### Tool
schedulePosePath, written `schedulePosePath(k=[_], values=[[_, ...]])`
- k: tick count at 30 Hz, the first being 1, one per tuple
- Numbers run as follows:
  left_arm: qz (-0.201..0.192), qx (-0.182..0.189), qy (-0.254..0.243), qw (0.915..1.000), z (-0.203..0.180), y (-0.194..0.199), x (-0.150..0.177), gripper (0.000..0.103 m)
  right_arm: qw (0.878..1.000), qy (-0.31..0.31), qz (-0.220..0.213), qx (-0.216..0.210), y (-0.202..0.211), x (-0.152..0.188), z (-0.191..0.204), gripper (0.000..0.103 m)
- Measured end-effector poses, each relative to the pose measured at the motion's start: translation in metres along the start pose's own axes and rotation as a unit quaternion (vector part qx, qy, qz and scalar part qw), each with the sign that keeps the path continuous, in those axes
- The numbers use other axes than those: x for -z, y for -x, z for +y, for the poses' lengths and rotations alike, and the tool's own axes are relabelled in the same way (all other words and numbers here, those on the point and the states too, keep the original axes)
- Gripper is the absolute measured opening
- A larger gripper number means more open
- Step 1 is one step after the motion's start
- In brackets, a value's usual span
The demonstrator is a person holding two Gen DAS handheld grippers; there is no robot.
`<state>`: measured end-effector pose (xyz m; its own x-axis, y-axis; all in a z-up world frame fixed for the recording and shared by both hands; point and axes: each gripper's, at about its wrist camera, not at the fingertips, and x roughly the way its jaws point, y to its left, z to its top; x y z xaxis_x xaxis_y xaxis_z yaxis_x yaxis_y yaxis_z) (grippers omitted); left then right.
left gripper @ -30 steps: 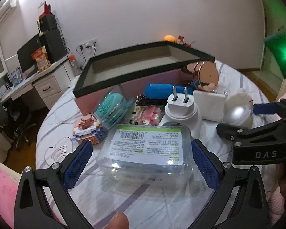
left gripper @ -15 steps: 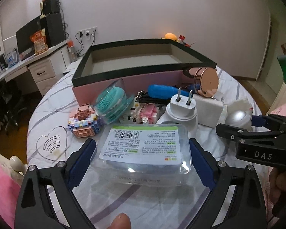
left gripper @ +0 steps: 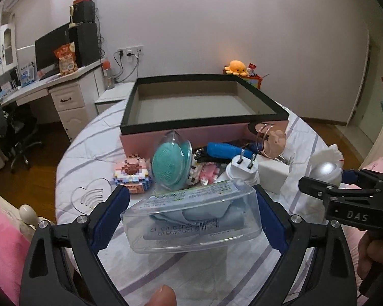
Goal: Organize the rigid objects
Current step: 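Lift the clear case with the left tool while the right tool grasps and lifts the astronaut, then lower both held items into the pink box and open both tools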
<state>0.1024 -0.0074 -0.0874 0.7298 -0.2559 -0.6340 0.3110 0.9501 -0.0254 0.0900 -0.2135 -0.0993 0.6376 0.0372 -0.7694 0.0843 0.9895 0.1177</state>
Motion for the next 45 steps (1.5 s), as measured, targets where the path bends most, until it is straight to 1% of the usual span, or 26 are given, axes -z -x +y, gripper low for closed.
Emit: schedulePosePath(k=[2, 6, 11, 15, 18, 19, 22, 26, 30, 33, 36, 39, 41, 43, 45], values=[[-0.002, -0.001, 0.002, 1.0000, 0.001, 0.004, -0.004, 0.095, 1.000, -0.001, -0.004, -0.006, 0.005, -0.002, 0.001, 0.073], [-0.022, -0.014, -0.003, 0.9997, 0.000, 0.016, -0.023, 0.095, 1.000, 0.004, -0.021, -0.015, 0.017, -0.015, 0.006, 0.073], [-0.047, -0.043, -0.004, 0.9980, 0.003, 0.024, -0.059, 0.095, 0.998, 0.019, -0.054, -0.029, 0.030, -0.049, 0.015, 0.073], [-0.055, -0.063, 0.009, 0.9964, 0.010, 0.014, -0.094, 0.095, 0.996, 0.037, -0.075, -0.034, 0.030, -0.085, 0.024, 0.073], [-0.050, -0.069, 0.025, 0.9961, 0.017, -0.007, -0.118, 0.096, 0.995, 0.046, -0.083, -0.034, 0.022, -0.112, 0.029, 0.074], [-0.042, -0.068, 0.032, 0.9963, 0.020, -0.019, -0.126, 0.096, 0.995, 0.047, -0.083, -0.038, 0.017, -0.121, 0.030, 0.074], [-0.023, -0.062, 0.050, 0.9966, 0.028, -0.050, -0.144, 0.096, 0.995, 0.051, -0.077, -0.041, -0.004, -0.146, 0.033, 0.074], [0.010, -0.066, 0.059, 0.9960, 0.036, -0.100, -0.161, 0.096, 0.996, 0.059, -0.048, -0.037, -0.047, -0.172, 0.036, 0.074], [0.049, -0.073, 0.068, 0.9938, 0.044, -0.142, -0.162, 0.096, 0.997, 0.063, -0.014, -0.032, -0.088, -0.185, 0.035, 0.074], [0.070, -0.078, 0.062, 0.9926, 0.044, -0.160, -0.158, 0.096, 0.997, 0.068, 0.018, -0.029, -0.118, -0.188, 0.032, 0.074], [0.084, -0.091, 0.047, 0.9912, 0.040, -0.171, -0.156, 0.098, 0.996, 0.070, 0.041, -0.032, -0.134, -0.186, 0.028, 0.074], [0.086, -0.111, 0.036, 0.9895, 0.037, -0.172, -0.152, 0.102, 0.995, 0.072, 0.060, -0.037, -0.142, -0.182, 0.025, 0.076], [0.081, -0.111, 0.038, 0.9898, 0.038, -0.168, -0.152, 0.103, 0.995, 0.065, 0.059, -0.041, -0.141, -0.181, 0.021, 0.081], [0.076, -0.108, 0.040, 0.9905, 0.037, -0.160, -0.153, 0.103, 0.995, 0.056, 0.057, -0.052, -0.138, -0.180, 0.016, 0.083], [0.067, -0.114, 0.039, 0.9905, 0.037, -0.150, -0.153, 0.103, 0.995, 0.056, 0.052, -0.057, -0.132, -0.180, 0.014, 0.087]])
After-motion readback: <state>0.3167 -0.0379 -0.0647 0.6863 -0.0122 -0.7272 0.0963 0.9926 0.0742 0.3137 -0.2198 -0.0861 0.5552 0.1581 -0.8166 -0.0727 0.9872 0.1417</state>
